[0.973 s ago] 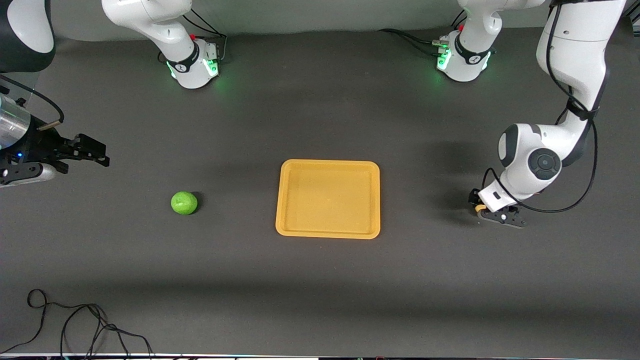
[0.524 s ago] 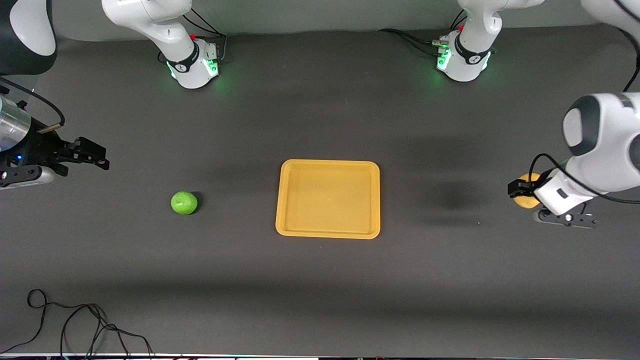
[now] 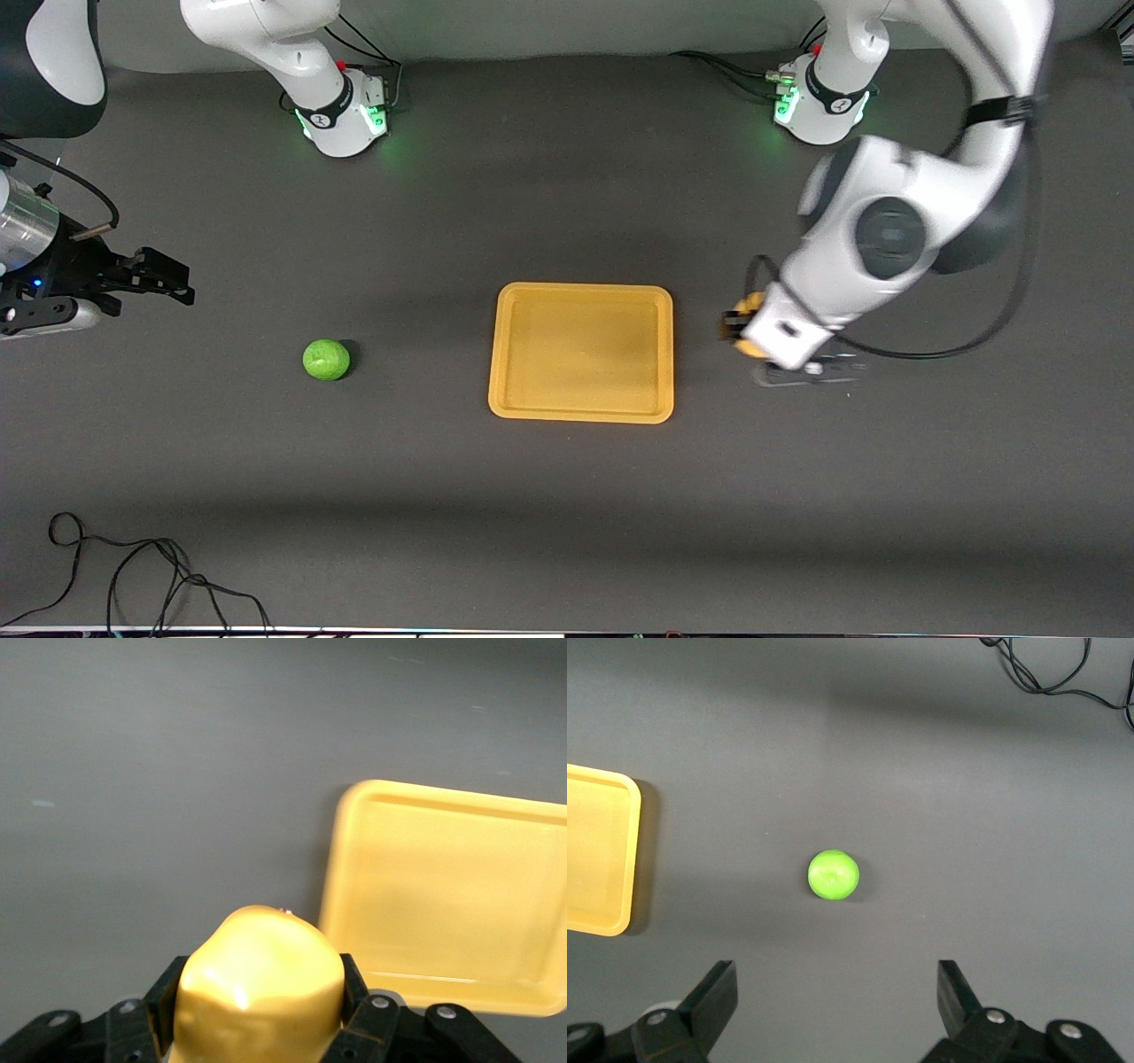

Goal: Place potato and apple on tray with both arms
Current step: 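Carry the potato with the left gripper over the yellow tray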

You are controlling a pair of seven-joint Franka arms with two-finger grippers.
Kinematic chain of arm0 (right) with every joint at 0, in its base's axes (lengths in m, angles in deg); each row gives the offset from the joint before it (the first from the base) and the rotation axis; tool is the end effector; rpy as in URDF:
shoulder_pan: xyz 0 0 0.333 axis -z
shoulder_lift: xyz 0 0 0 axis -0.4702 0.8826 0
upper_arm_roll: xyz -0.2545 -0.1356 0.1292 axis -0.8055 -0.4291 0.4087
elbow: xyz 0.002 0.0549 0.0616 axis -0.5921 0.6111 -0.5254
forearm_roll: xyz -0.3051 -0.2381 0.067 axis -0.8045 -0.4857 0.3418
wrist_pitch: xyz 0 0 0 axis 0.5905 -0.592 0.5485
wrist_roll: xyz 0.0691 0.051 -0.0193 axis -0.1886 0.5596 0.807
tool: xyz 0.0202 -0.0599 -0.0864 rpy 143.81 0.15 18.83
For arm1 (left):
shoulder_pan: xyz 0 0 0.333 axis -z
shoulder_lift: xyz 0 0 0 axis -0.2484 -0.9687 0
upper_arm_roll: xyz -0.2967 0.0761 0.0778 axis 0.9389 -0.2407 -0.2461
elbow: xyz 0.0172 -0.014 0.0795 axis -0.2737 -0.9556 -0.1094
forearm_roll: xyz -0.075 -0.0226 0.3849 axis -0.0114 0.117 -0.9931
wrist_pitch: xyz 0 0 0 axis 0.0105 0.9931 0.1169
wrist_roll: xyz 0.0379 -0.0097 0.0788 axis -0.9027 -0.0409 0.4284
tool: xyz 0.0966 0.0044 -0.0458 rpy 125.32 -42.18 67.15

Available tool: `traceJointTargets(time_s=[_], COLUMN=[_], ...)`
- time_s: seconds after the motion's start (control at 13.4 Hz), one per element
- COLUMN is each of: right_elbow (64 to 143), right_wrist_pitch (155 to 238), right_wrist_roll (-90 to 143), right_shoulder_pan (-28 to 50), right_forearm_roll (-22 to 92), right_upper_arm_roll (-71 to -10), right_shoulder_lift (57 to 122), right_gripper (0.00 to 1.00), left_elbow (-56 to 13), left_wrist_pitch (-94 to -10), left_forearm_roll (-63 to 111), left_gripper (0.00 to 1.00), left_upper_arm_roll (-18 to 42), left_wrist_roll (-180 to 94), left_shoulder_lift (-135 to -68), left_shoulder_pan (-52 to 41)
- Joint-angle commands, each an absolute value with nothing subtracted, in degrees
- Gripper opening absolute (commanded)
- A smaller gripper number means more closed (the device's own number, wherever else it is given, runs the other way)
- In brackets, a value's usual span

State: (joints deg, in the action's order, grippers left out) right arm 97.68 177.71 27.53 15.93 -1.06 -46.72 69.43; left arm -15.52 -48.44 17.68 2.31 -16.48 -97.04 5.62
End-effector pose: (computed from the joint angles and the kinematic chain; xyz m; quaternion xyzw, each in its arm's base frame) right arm 0.5812 0.0098 0.5780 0.9984 0.0569 0.0046 0.0007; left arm 0.5822 -0.3107 0.4040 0.9976 0.0497 -0.0324 0.0353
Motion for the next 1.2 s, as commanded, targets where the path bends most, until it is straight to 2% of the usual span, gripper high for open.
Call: traceJointTargets(time_s=[0.0, 0.37, 1.12], right_elbow=[98.9, 99.2, 100.2], right_wrist_pitch=[178.8, 178.8, 179.8], right_wrist_roll=[25.8, 25.8, 26.1], right_shoulder_pan=[15.6, 15.6, 15.6], right_forearm_roll=[-2.6, -2.6, -3.1], right_upper_arm_roll=[-46.7, -46.7, -46.8], right_shoulder_lift=[69.0, 68.7, 68.5], right_gripper=[1.00, 1.00, 1.00], left_elbow=[-12.5, -12.7, -12.6], left_wrist_pitch=[-55.0, -64.2, -65.9], left_forearm_roll=[15.1, 10.7, 10.6], left_gripper=[0.00, 0.00, 0.02], left_upper_arm_roll=[1.3, 1.3, 1.3], left_wrist_roll=[-9.6, -6.5, -5.2], left_shoulder_lift=[-106.0, -115.5, -118.5], left_shoulder_pan=[11.2, 14.4, 16.0])
